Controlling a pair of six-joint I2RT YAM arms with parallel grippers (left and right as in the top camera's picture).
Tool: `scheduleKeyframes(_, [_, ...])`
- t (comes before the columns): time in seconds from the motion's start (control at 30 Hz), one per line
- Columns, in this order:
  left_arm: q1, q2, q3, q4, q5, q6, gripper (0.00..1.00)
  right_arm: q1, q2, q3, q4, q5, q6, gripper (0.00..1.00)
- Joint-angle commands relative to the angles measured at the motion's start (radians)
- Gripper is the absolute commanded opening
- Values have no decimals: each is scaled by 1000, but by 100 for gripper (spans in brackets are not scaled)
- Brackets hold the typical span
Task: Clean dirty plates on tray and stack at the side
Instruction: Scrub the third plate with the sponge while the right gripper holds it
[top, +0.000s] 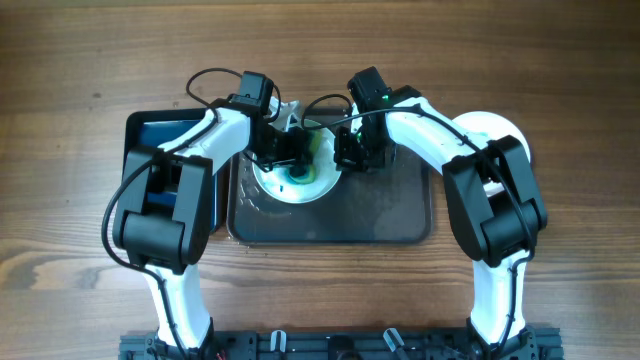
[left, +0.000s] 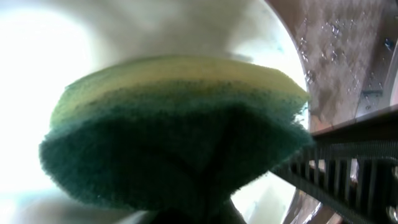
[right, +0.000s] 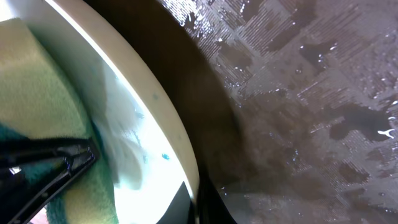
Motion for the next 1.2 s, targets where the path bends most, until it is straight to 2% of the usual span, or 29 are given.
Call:
scheduleKeyframes(0.0, [-5, 40, -22, -36, -555, -364, 4, 2, 29, -10, 2, -8, -19, 4])
scheduleKeyframes(0.03, [-2, 39, -22, -89, -690, -494, 4, 2, 29, -10, 2, -8, -20, 4])
scheduleKeyframes(0.07, [2, 39, -22, -135, -771, -571, 4, 2, 29, -10, 2, -8, -23, 4])
scheduleKeyframes(0.17, [0, 39, -22, -183, -771, -584, 4, 2, 29, -10, 3, -8, -23, 4])
scheduleKeyframes(0.27, [-14, 39, -22, -237, -665, -582, 4, 2, 29, -10, 6, -11, -23, 4])
scheduleKeyframes(0.3, [-21, 39, -22, -246, -606, -549, 4, 2, 29, -10, 6, -11, -23, 4])
scheduleKeyframes(0.57, [-79, 39, -22, -270, -12, 98, 4, 2, 29, -10, 4, -12, -26, 4])
scheduleKeyframes(0.67, [-88, 39, -22, -239, -3, 176, 4, 2, 29, -10, 5, -12, -26, 4])
scheduleKeyframes(0.73, [-87, 39, -22, -185, -56, 167, 4, 2, 29, -10, 3, -12, -26, 4])
scheduleKeyframes(0.77, [-87, 39, -22, -161, -81, 156, 4, 2, 29, -10, 3, -12, -26, 4])
scheduleKeyframes(0.87, [-85, 39, -22, -37, -331, -46, 4, 2, 29, -10, 5, -12, -26, 4])
scheduleKeyframes(0.93, [-85, 39, -22, 8, -603, -295, 4, 2, 29, -10, 6, -11, -26, 4])
scheduleKeyframes(1.03, [-85, 39, -22, -24, -867, -555, 4, 2, 29, -10, 3, -11, -28, 4])
scheduleKeyframes(1.17, [-85, 39, -22, -167, -976, -697, 4, 2, 29, -10, 4, -12, -34, 4])
